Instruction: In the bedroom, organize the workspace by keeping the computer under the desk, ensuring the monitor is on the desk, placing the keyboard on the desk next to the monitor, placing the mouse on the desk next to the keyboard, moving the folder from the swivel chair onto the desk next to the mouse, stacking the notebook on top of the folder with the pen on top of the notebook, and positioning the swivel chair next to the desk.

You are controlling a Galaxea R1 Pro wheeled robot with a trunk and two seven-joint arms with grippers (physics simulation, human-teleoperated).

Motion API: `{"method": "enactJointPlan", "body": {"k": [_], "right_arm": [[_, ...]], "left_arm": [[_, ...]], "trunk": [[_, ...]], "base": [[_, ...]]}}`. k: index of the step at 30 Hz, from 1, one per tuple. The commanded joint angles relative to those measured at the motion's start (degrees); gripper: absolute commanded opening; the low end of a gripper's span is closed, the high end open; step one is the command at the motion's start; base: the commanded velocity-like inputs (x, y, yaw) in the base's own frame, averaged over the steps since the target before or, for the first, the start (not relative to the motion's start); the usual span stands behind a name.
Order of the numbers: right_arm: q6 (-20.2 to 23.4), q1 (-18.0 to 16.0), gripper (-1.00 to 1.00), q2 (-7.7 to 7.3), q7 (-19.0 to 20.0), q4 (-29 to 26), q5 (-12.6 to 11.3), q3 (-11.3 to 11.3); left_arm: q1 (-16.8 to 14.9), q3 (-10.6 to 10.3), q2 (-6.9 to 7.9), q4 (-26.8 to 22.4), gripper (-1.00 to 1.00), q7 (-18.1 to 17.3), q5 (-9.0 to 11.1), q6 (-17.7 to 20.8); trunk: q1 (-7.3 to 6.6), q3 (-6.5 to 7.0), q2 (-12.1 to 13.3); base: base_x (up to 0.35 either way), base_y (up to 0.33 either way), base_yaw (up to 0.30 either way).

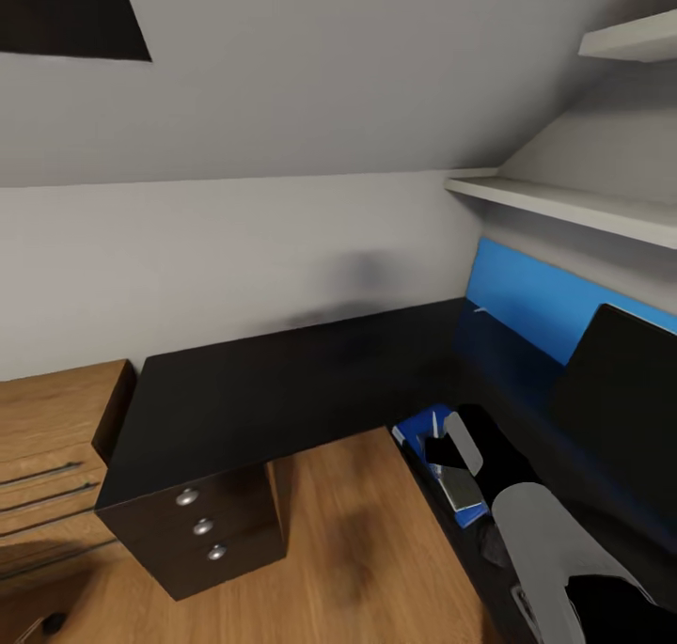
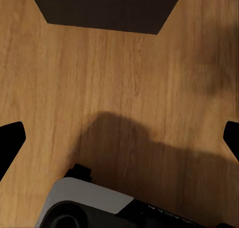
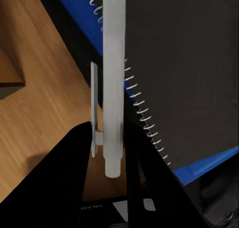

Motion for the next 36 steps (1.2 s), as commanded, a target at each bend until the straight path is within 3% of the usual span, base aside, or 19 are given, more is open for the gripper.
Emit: {"method": "enactJointPlan", "body": {"k": [1, 11, 36], "right_arm": [[0.1, -0.1, -1.00, 0.03, -0.5, 0.0, -0.6, -0.1], [-0.2, 0.0, -1.00, 0.06, -0.4, 0.0, -0.7, -0.1], [-1.3, 0.0, -1.00, 0.01, -0.3, 0.4, -0.5, -0.1]], "left_arm": [[0.0, -0.1, -0.01, 0.0, 1.00, 0.2, 0.4, -0.2], [0.0, -0.1, -0.04, 0.0, 1.00, 0.2, 0.4, -0.2], [0.0, -0.1, 0.00, 0.0, 1.00, 0.2, 0.4, -0.2]], "trunk": [[0.02, -0.09, -0.1], [0.02, 0.05, -0.1], [0.02, 0.07, -0.1]], "base": [[0.000, 0.000, -0.269], [0.000, 0.000, -0.229], [0.000, 0.000, -0.010]]}}
